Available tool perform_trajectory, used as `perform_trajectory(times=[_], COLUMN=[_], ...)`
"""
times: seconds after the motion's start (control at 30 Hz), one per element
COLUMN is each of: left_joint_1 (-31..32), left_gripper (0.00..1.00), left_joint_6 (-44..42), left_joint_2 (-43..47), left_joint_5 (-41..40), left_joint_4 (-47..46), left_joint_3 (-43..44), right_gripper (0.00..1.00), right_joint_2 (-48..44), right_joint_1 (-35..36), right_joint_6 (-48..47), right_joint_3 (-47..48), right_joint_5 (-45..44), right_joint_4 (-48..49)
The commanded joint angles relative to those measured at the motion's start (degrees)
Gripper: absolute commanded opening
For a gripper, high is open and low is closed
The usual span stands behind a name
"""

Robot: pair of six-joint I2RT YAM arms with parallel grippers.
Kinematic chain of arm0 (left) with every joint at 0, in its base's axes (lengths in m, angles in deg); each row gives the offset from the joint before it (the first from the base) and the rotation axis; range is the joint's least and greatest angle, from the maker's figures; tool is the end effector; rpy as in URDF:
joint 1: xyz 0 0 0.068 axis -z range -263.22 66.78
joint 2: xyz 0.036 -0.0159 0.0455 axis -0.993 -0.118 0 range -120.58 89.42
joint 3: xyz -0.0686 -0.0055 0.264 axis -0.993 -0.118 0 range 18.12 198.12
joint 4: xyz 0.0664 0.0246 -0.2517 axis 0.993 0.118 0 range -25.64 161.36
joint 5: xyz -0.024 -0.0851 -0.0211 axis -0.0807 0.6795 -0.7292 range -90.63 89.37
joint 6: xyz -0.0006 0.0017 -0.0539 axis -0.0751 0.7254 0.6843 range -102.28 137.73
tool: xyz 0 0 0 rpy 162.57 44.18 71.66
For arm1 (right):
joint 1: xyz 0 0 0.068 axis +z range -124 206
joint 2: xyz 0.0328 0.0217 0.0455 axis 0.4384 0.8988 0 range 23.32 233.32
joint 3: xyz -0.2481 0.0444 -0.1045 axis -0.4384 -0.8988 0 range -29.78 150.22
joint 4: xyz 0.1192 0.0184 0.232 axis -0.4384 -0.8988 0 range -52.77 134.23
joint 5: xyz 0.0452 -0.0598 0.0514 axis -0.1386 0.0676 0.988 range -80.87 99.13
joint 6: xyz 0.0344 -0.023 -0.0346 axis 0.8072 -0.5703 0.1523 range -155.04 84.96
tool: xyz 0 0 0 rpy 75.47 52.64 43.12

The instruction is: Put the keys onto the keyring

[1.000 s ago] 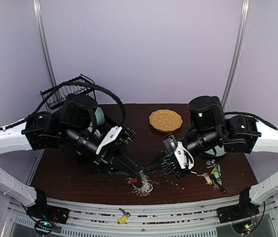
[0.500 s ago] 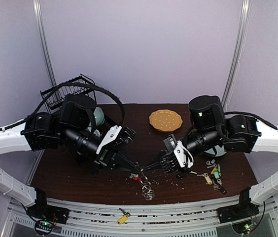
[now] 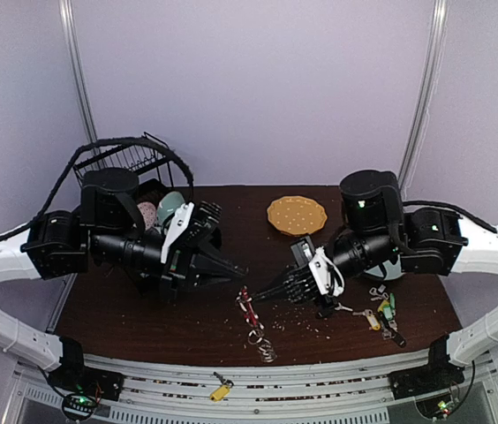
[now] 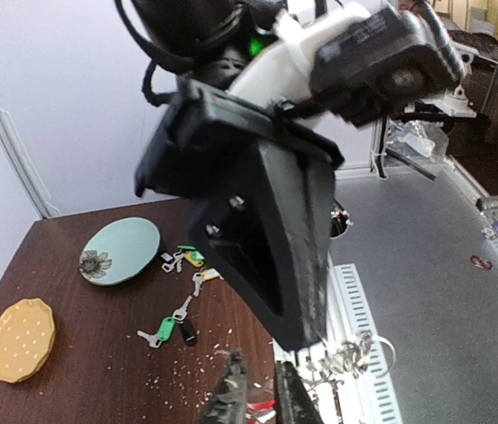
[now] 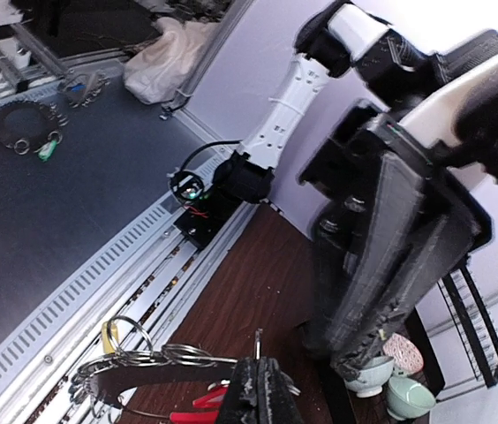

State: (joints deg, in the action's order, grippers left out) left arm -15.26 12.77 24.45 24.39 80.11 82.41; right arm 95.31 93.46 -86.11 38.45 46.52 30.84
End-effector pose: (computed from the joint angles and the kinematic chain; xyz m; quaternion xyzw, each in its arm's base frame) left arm 0.0821 -0.2429 0.3798 0.5689 0.5518 -0.4534 0.4078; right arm 0.0891 0.2710 0.3783 -0.7524 0.2260 0.3354 0.5199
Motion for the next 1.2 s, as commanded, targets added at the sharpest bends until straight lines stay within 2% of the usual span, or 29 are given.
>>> perform_trajectory(times=[0.0, 0.17, 0.27, 0.37, 0.43, 0.5, 0.6, 0.67, 0.73, 0.8, 0.87, 0.97, 1.1, 1.17], left_joint_1=[-0.2, -0.2, -0.2, -0.2, -0.1, -0.1, -0.2, -0.3, -0.6, -0.7, -0.7, -0.7, -0.7, -0.6], left_gripper=[0.22, 0.36, 0.33, 0.34, 0.34, 0.38, 0.40, 0.42, 0.42, 0.40, 0.40, 0.38, 0.35, 0.36], left_joint_6=[-0.6, 3.1, 5.8, 7.2, 6.4, 6.1, 6.0, 8.4, 9.8, 10.2, 10.0, 9.1, 7.5, 7.3], left_joint_2=[6.9, 14.9, 16.4, 16.5, 14.8, 12.6, 9.7, 8.7, 8.5, 8.7, 9.1, 8.6, 6.4, 6.0], left_joint_5=[-6.8, -21.8, -29.1, -32.6, -34.3, -37.5, -39.8, -40.3, -36.4, -29.3, -21.6, -10.9, -3.5, -2.4], left_joint_4=[-9.0, -18.0, -21.6, -26.5, -28.0, -28.1, -27.2, -29.5, -33.8, -37.5, -39.9, -39.8, -38.0, -38.4], left_joint_3=[-7.0, -14.6, -16.8, -19.2, -19.2, -17.6, -14.4, -14.9, -16.5, -17.5, -18.2, -18.4, -17.6, -17.5], right_gripper=[0.00, 0.00, 0.00, 0.00, 0.00, 0.00, 0.00, 0.00, 0.00, 0.00, 0.00, 0.00, 0.00, 0.00], right_joint_2=[-1.6, 1.0, 1.6, 1.5, 2.5, 3.4, 3.4, 2.5, 2.1, 2.2, 2.6, 3.5, 4.9, 5.4], right_joint_1=[-2.0, -3.2, -3.1, -3.0, -2.9, -2.0, -1.6, -1.6, -1.6, -1.6, -1.6, -1.6, -1.7, -1.7], right_joint_6=[20.6, 44.7, 58.0, 67.8, 70.6, 67.6, 68.7, 68.5, 65.1, 61.3, 59.2, 56.2, 54.0, 52.9], right_joint_3=[-2.6, -3.1, -5.6, -9.7, -9.2, -9.3, -9.5, -12.4, -18.2, -21.5, -23.1, -23.3, -24.1, -23.9], right_joint_5=[-7.5, -21.9, -30.7, -37.3, -39.7, -38.3, -40.4, -36.7, -25.6, -13.5, -6.1, -1.6, 0.0, -0.3], right_joint_4=[19.6, 28.7, 35.0, 42.8, 43.2, 45.0, 44.7, 52.2, 64.7, 73.0, 78.9, 81.6, 87.3, 88.3])
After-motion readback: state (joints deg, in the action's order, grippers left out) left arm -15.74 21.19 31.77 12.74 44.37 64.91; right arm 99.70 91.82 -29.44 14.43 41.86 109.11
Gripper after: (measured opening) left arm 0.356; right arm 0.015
